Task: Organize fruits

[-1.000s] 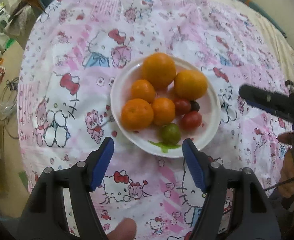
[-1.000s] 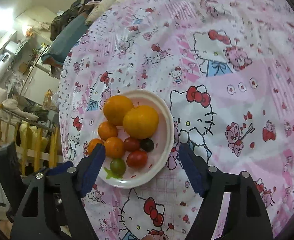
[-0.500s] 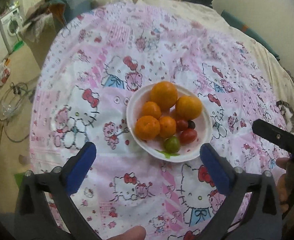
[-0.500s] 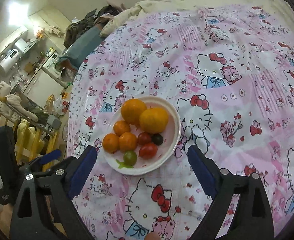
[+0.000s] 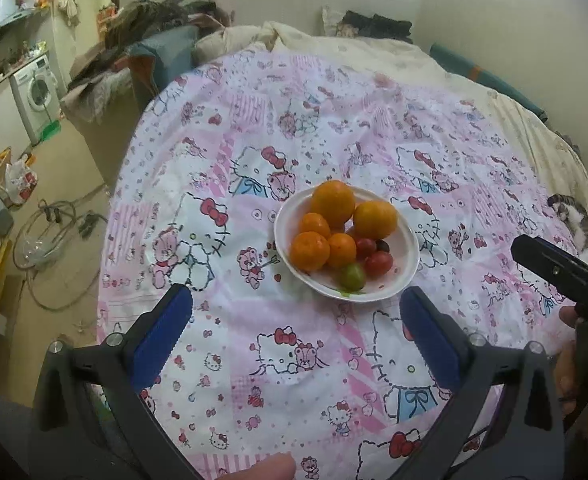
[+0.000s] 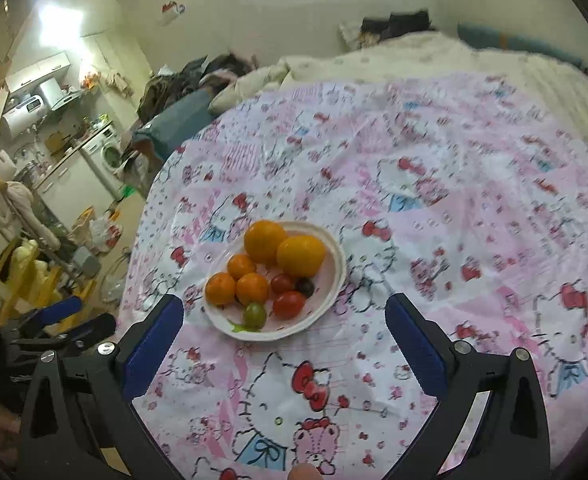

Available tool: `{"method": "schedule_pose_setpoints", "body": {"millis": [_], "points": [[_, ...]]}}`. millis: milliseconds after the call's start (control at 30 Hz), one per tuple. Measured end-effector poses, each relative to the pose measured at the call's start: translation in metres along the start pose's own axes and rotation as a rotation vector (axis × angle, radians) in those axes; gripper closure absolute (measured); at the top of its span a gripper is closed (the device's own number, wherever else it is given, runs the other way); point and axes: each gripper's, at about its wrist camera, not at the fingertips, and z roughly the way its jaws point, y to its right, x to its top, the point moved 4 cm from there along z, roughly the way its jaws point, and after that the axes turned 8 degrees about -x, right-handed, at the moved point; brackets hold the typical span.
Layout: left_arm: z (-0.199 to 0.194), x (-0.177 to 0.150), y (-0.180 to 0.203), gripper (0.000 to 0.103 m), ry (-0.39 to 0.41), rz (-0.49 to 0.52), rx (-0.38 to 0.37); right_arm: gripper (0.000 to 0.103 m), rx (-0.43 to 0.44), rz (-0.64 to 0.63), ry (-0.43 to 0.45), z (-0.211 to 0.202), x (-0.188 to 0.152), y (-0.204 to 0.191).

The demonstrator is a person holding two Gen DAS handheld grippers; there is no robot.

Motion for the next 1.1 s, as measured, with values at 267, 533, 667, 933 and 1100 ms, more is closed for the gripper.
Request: {"method": "schedule_pose_setpoints", "body": {"millis": [267, 533, 667, 933, 1100], "points": [[-0.009, -0.006, -0.002, 0.001, 0.048, -0.001, 0.021, 0.0, -0.066, 0.019, 0.06, -0.009, -0.011, 0.002], [-0.001, 0.001, -0.006, 0.001, 0.06, -0.038, 0.038, 0.0, -0.121, -0.076, 0.053, 0.013, -0.013, -0.014], [0.002, 0.004, -0.009, 0.001, 0.056, -0.052, 0.036, 0.0, -0.117, -0.092, 0.083, 0.014, -0.011, -0.021], [0.005, 0.001, -0.012, 0.001, 0.041, -0.054, 0.046, 0.0, -0.134, -0.09, 0.077, 0.017, -0.012, -0.021], [0.006, 0.0, -0.013, 0.001, 0.038, -0.056, 0.048, 0.0, -0.137, -0.086, 0.074, 0.017, -0.012, -0.019]]}}
